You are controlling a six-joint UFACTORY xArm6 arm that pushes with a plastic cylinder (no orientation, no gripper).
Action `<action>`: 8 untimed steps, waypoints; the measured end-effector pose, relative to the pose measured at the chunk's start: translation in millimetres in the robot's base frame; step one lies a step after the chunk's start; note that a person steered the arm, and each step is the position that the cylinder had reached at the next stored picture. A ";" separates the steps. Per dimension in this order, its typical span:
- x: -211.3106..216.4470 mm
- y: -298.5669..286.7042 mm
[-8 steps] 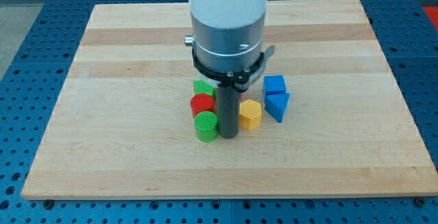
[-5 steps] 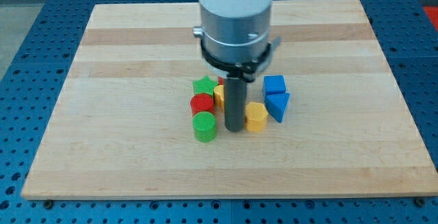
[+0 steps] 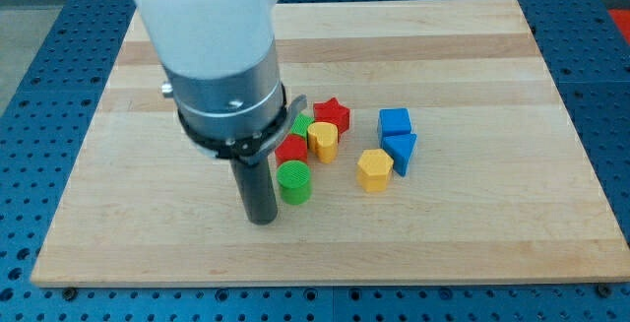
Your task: Place green circle below yellow heart
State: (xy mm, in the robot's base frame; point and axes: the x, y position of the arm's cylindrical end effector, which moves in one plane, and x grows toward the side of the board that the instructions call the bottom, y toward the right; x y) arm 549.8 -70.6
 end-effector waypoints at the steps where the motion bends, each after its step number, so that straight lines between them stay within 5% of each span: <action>1: -17.6 8.0; 4: -17.5 25.7; 8: -18.6 184.5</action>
